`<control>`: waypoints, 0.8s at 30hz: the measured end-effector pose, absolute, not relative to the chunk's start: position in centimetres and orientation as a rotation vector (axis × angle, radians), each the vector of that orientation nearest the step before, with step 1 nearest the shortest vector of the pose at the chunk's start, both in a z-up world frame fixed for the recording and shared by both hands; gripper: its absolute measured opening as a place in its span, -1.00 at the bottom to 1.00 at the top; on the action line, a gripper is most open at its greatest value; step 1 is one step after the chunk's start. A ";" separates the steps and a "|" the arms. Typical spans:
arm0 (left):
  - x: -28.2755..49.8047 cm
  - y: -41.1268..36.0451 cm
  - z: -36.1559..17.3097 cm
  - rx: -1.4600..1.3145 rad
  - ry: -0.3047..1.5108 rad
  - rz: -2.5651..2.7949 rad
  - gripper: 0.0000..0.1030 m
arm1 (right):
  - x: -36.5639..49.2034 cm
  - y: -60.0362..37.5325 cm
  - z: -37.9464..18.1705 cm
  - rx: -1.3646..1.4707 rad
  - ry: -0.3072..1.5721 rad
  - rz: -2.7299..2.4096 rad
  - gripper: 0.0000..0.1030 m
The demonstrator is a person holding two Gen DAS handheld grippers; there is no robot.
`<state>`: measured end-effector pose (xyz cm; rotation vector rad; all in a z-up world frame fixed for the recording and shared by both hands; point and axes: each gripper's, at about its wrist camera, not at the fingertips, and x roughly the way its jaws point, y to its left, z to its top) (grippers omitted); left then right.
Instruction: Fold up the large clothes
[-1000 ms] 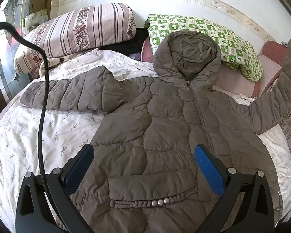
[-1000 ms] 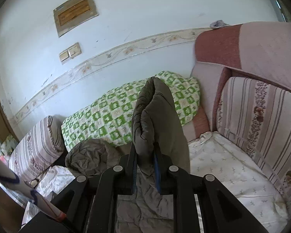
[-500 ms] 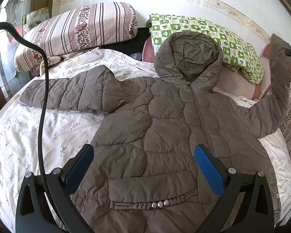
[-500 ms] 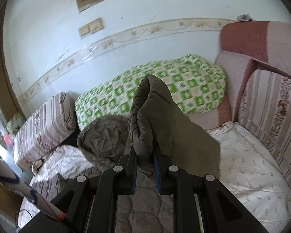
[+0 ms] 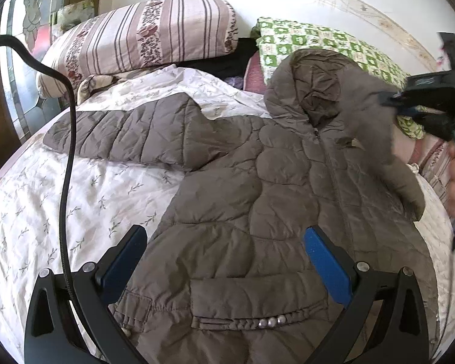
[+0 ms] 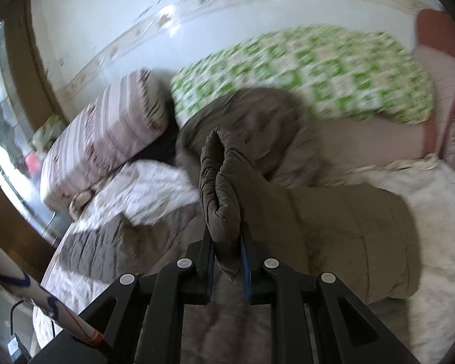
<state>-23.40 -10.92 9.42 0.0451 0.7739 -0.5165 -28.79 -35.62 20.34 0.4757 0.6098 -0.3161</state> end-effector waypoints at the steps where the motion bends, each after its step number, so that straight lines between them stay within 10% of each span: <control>1: -23.2 -10.8 9.4 0.042 0.779 -0.510 1.00 | -28.0 -34.9 19.7 0.473 0.622 -0.302 -0.70; 9: -21.9 -10.5 8.3 0.033 0.825 -0.478 1.00 | -21.7 -29.7 10.7 0.473 0.770 -0.224 -0.69; 14: -21.7 -10.7 8.2 0.033 0.828 -0.480 1.00 | -20.6 -28.9 7.3 0.506 0.875 -0.141 0.05; 24: -22.0 -11.8 7.7 0.060 0.848 -0.489 1.00 | -28.3 -38.2 10.8 0.415 0.748 -0.489 0.40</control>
